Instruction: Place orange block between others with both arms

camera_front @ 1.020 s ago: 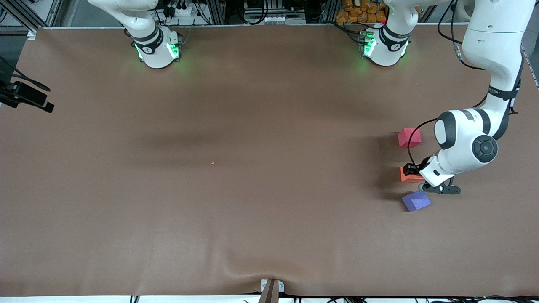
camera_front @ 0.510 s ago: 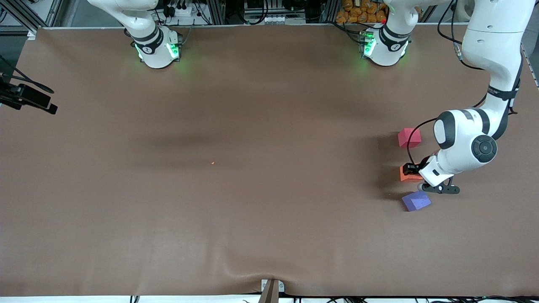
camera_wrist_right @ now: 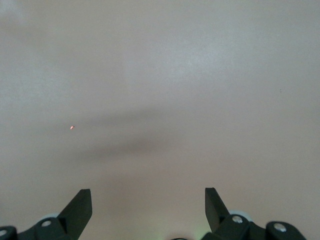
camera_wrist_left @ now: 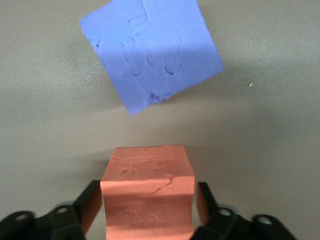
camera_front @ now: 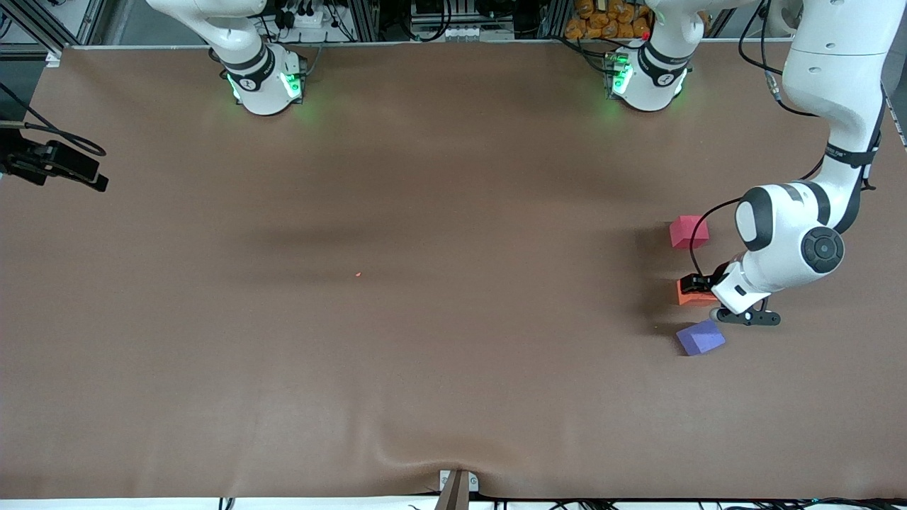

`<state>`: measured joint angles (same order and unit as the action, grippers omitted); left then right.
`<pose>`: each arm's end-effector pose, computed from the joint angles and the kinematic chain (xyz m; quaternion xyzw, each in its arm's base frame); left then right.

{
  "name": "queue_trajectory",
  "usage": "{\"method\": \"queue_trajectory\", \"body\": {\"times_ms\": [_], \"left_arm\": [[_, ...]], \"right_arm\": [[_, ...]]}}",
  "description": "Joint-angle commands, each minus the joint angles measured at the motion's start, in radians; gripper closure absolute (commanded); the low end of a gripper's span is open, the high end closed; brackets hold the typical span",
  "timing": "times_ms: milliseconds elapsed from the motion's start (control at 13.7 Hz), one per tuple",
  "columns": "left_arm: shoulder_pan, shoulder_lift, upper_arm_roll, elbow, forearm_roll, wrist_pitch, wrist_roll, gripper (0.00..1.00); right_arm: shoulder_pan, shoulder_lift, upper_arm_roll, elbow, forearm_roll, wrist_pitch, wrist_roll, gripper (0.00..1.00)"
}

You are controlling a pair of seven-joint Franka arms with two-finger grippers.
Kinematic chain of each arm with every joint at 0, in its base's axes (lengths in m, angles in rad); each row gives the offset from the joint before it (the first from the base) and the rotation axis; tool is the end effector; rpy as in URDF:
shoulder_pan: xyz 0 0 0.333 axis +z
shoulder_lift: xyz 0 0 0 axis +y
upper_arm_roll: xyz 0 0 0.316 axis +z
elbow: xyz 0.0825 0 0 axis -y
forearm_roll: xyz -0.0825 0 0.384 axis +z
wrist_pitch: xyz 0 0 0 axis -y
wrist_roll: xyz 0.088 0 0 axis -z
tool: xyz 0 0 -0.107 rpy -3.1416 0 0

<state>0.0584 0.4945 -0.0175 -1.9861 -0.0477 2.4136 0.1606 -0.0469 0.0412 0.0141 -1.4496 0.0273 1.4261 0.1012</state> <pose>0.6036 0.0247 0.2069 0.9984 -0.0406 -0.0314 0.0227 0.5523 -0.0151 0.6458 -0.9972 0.0654 0.0328 0.0127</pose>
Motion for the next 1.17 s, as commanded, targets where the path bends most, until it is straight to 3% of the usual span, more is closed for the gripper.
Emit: {"method": "queue_trajectory", "body": {"times_ms": [0,437,947,1093], "left_arm": [[0.006,-0.004,-0.01,0.001,-0.027,0.016,0.005,0.0],[0.0,-0.071,-0.036,0.038,-0.027,-0.042,-0.094,0.0],[-0.005,-0.203,-0.102,0.164,0.0,-0.275,-0.257,0.0],[-0.008,-0.228,-0.107,0.263,0.072,-0.393,-0.285,0.0]], "right_arm": [[0.005,0.009,0.003,0.023,-0.024,-0.013,-0.003,0.0],[0.007,0.009,0.003,0.023,-0.023,-0.015,0.006,0.0],[0.006,0.011,0.001,0.023,-0.024,-0.016,0.009,0.0],[0.002,0.011,0.001,0.023,-0.024,-0.015,0.009,0.0]]}}
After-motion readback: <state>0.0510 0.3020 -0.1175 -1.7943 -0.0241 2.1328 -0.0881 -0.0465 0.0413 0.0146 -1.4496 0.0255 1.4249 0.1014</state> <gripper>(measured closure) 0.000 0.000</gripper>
